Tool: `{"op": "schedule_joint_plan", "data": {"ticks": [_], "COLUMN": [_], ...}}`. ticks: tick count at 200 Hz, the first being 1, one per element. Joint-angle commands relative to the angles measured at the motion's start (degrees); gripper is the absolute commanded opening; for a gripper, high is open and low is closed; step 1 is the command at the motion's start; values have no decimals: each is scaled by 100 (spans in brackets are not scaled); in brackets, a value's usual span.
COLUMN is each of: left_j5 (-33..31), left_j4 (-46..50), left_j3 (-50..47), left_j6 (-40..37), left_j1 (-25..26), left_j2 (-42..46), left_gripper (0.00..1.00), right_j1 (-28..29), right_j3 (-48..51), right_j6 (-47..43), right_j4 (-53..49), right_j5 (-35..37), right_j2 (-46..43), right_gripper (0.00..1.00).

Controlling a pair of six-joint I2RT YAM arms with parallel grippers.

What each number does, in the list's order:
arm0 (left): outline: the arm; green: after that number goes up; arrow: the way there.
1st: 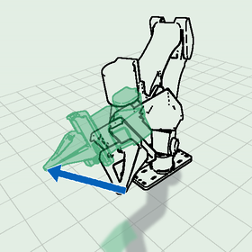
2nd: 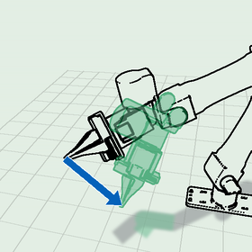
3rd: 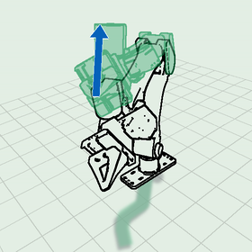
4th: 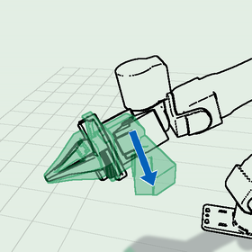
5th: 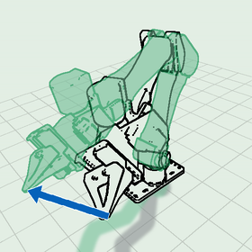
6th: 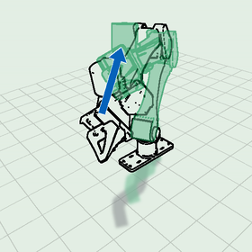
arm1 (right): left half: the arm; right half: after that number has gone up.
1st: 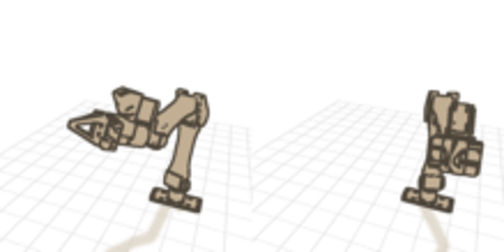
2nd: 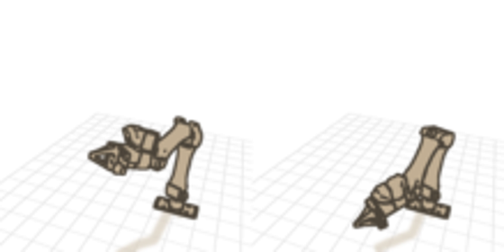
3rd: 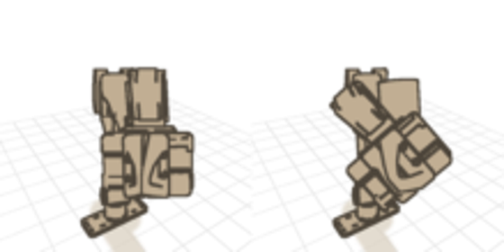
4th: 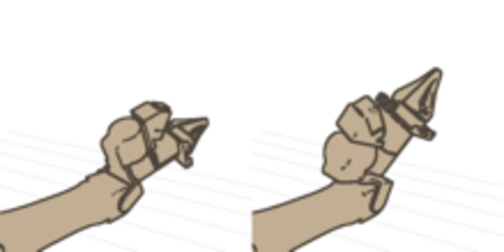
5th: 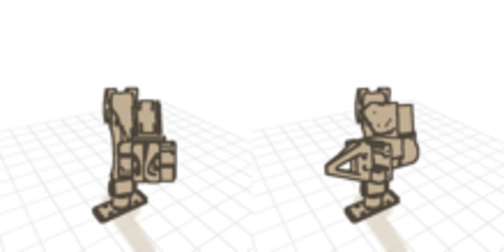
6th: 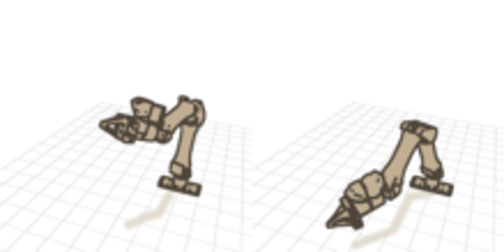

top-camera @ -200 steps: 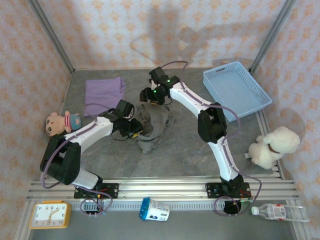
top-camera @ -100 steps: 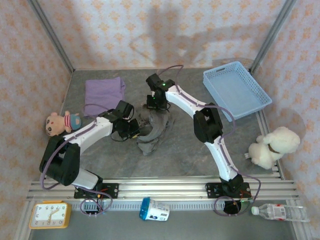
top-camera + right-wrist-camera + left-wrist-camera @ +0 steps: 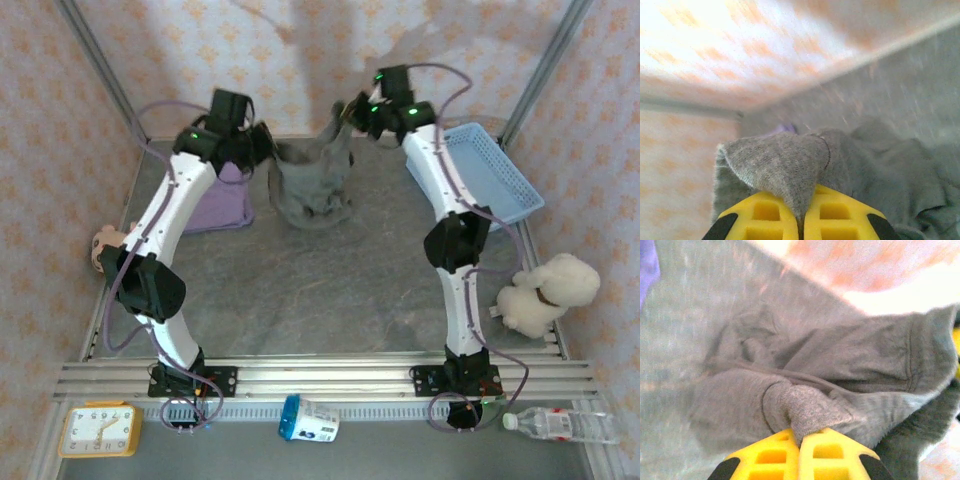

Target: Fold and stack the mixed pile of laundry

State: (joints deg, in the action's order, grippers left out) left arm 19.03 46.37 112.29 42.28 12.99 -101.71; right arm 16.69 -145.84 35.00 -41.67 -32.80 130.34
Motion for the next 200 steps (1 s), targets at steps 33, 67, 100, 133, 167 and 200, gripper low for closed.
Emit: {"op": "schedule_joint_plan", "data": {"ticks": [33, 67, 100, 133, 167, 200], "left_j5": [-165, -636, -964, -1198, -1352, -1073], "left_j4": [-150, -1048, -1265, -809, -829, -1304], "left_j3": [-385, -3767, -6301, -7075, -6511, -5763], "left_j6": [74, 676, 1572, 1908, 1481, 1157], "left_j1": [-121, 186, 930, 1122, 1119, 1174], "left_j2": [791, 2272, 3520, 4271, 3850, 2512], "left_gripper": [0, 0, 26, 64, 68, 66], "right_j1": [-333, -373, -386, -387, -288, 292], "right_j3": [1256, 5303, 8327, 9432, 9226, 8795], "right_j6": [-269, -93, 468, 493, 389, 472], "right_j4": [438, 1177, 1532, 1007, 1003, 1120], "right_j5": [-455, 626, 1091, 1465, 1518, 1518], "right_j2": [-1920, -3783, -5168, -5574, -5428, -5091], "right_gripper": [0, 0, 33, 49, 51, 49]}}
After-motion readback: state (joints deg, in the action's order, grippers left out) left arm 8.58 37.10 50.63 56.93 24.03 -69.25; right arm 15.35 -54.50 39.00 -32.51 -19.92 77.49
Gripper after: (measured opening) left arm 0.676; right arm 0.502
